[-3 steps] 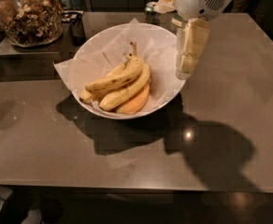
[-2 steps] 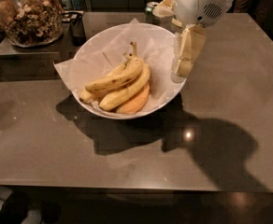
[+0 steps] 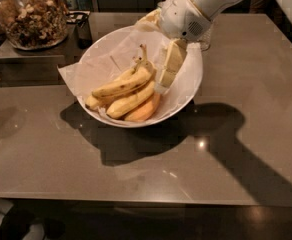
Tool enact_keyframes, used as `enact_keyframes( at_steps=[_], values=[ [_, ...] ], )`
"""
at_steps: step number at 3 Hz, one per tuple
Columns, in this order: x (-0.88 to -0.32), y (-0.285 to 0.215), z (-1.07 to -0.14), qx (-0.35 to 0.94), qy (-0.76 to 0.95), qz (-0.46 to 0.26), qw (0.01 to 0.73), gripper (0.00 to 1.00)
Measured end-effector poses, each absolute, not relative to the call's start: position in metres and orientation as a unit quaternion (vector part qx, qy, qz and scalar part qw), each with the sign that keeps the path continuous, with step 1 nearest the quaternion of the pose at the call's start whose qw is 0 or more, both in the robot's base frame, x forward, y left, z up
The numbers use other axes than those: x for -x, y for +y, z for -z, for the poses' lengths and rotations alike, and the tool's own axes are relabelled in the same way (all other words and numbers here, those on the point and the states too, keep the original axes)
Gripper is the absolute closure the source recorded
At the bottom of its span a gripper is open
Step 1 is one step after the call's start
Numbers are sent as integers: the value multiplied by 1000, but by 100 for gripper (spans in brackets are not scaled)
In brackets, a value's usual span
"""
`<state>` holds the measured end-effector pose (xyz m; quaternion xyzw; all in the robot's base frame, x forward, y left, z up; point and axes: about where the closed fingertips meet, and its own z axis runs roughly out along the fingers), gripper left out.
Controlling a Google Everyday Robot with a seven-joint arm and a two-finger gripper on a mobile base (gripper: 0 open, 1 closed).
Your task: Pick banana from white bowl
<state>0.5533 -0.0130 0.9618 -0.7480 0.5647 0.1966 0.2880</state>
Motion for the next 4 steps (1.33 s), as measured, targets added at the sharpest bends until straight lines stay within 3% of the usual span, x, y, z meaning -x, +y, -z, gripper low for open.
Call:
enact_keyframes(
  at_steps=[1, 4],
  values=[
    [-562, 11, -945, 756, 535, -252, 282, 0],
    [-569, 40, -921, 773, 514, -271, 257, 0]
  ],
)
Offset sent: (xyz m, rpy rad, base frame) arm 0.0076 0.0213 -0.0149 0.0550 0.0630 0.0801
